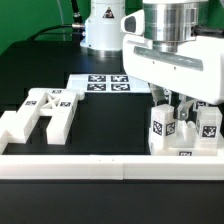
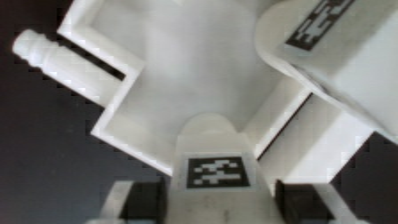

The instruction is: Assemble chair

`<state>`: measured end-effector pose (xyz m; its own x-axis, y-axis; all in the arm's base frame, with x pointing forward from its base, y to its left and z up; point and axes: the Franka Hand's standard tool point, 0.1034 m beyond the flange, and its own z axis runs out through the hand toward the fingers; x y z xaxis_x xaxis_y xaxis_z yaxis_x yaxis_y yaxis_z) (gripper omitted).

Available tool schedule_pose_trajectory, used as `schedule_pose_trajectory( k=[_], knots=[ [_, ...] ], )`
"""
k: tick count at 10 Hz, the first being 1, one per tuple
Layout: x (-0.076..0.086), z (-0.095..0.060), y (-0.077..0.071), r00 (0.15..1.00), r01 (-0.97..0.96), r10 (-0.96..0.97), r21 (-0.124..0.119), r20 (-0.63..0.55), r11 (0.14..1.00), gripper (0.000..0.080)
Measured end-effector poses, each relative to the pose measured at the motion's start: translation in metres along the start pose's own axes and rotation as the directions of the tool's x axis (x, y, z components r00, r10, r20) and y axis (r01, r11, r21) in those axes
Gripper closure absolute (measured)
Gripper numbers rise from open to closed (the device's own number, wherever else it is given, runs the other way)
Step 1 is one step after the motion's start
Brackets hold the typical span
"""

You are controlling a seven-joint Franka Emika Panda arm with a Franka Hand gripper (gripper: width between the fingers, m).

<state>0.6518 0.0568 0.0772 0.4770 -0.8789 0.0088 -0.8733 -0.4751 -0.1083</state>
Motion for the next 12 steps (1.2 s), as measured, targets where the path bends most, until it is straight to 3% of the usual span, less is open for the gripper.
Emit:
schedule_pose_trajectory(
  k=[1,2,3,7,12],
  knots=[
    [0.000,0.000,0.000,1.000,0.028,-0.028,0.000,0.000,1.000,0.0508],
    [0.001,0.000,0.000,0.998,0.064,-0.064,0.000,0.000,0.998,0.0319],
    [0.003,0.001,0.002,0.994,0.114,-0.114,-0.001,-0.001,0.994,0.0188],
    [0.005,0.002,0.003,0.901,0.433,-0.433,-0.006,-0.002,0.901,0.0152],
    [0.011,0.003,0.006,0.602,0.799,-0.799,-0.013,0.002,0.601,0.0151]
  ],
)
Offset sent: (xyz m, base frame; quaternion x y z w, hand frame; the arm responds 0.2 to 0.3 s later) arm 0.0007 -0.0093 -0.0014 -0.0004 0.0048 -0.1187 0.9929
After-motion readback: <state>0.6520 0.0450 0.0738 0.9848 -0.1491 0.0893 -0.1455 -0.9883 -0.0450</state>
